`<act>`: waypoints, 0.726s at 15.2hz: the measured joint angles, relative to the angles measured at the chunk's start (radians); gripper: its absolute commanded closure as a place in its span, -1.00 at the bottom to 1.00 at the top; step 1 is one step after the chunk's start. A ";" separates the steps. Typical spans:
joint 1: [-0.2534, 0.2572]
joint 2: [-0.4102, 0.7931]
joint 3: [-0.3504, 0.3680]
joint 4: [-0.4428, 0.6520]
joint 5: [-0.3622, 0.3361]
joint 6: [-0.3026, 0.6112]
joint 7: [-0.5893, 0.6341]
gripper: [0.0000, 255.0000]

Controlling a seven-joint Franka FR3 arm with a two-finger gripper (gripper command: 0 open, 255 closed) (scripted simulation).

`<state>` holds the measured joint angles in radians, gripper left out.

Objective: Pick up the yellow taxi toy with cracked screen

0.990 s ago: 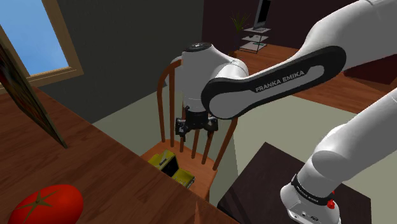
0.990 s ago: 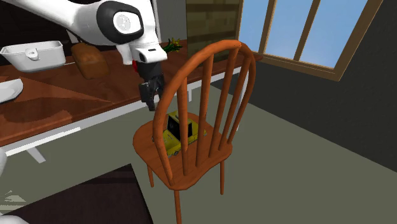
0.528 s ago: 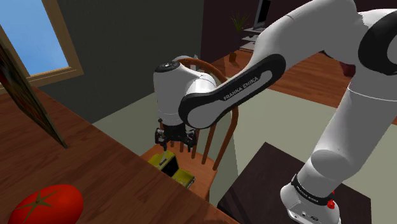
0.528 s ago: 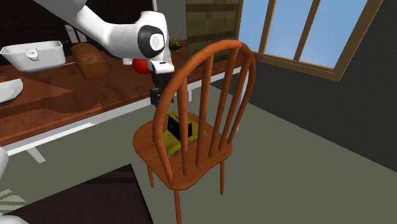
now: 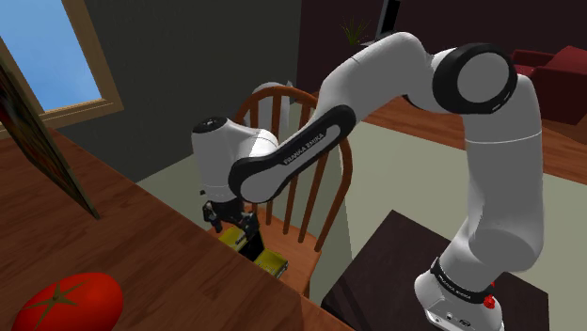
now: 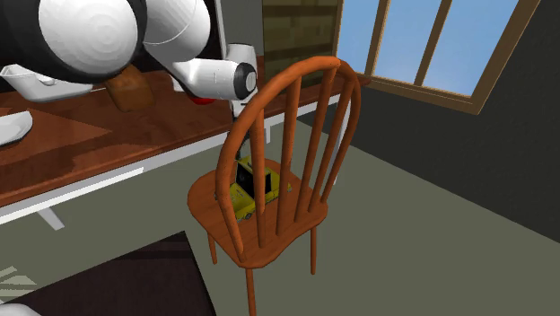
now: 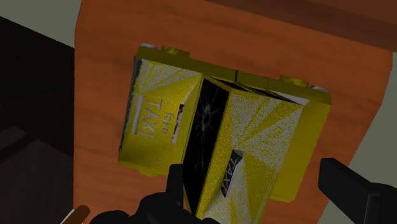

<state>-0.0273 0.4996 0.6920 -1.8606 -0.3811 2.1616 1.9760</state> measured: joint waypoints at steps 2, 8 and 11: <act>0.022 0.040 -0.019 0.028 -0.017 0.006 0.028 -1.00; 0.048 0.096 -0.050 0.030 -0.055 0.055 0.058 -1.00; 0.051 0.102 -0.052 0.031 -0.059 0.061 0.062 1.00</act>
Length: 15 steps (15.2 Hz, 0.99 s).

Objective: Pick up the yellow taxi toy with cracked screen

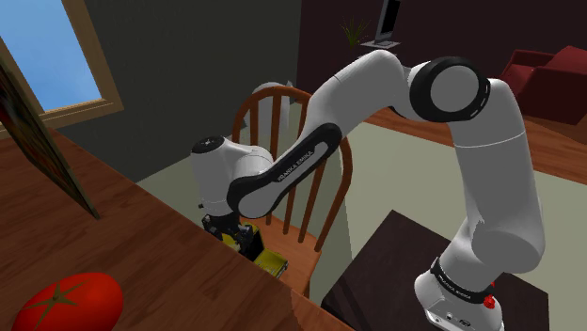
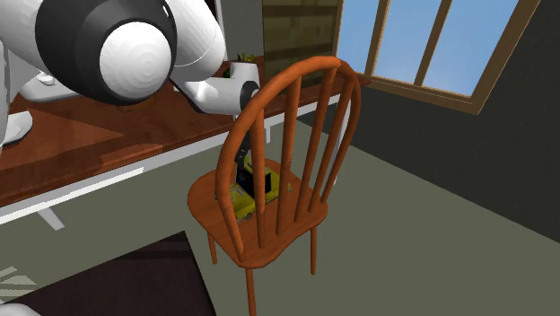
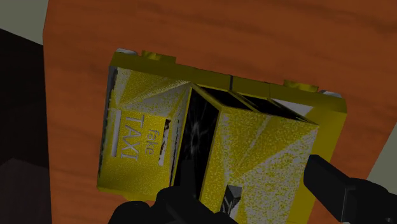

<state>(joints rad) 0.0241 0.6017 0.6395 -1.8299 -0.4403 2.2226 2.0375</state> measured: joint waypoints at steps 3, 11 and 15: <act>0.001 0.000 0.000 0.000 0.000 0.000 0.001 1.00; -0.005 -0.012 0.007 0.006 0.011 -0.020 -0.007 1.00; -0.022 -0.050 0.027 0.005 0.036 -0.052 -0.023 1.00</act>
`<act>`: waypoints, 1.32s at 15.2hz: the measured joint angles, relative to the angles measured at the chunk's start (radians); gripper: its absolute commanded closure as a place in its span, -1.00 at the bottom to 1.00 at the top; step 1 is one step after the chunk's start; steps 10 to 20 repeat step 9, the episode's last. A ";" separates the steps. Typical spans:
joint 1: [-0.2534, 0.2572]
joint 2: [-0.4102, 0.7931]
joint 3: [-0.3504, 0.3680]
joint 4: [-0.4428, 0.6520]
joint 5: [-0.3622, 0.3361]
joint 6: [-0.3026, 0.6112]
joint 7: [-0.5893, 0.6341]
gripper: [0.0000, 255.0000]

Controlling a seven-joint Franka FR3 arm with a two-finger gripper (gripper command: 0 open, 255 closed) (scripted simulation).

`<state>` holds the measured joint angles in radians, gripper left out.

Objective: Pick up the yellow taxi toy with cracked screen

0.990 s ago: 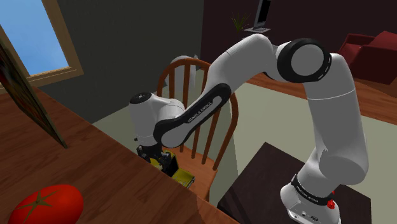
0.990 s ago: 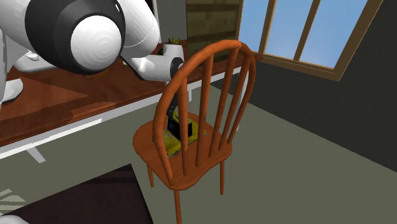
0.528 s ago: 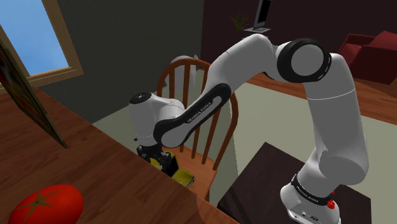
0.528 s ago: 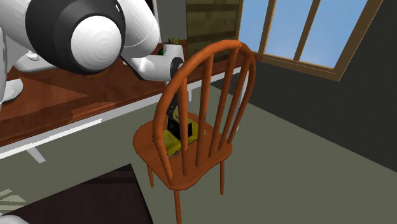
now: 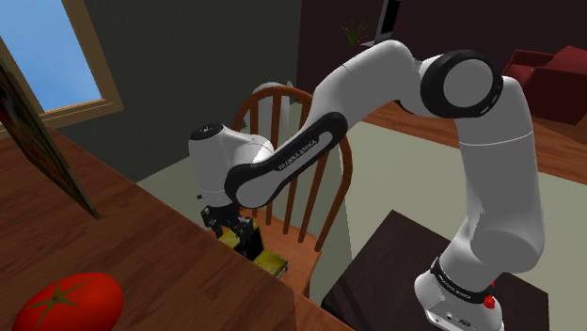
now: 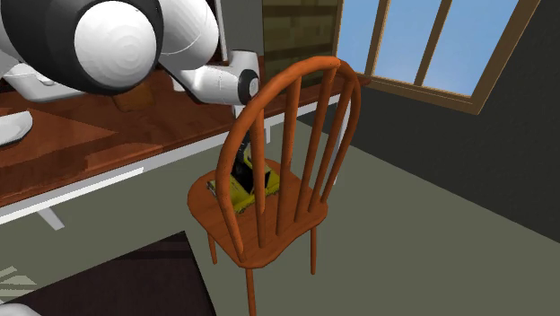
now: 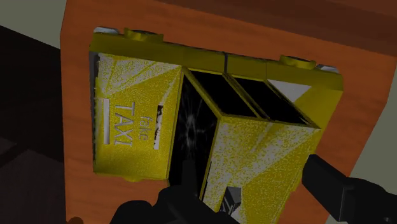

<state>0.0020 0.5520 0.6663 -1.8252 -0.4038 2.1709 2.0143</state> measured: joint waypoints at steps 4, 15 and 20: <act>-0.011 -0.032 0.018 0.009 0.024 -0.036 -0.013 1.00; -0.024 -0.066 0.035 0.026 0.051 -0.080 -0.029 1.00; -0.024 -0.066 0.035 0.026 0.051 -0.080 -0.029 1.00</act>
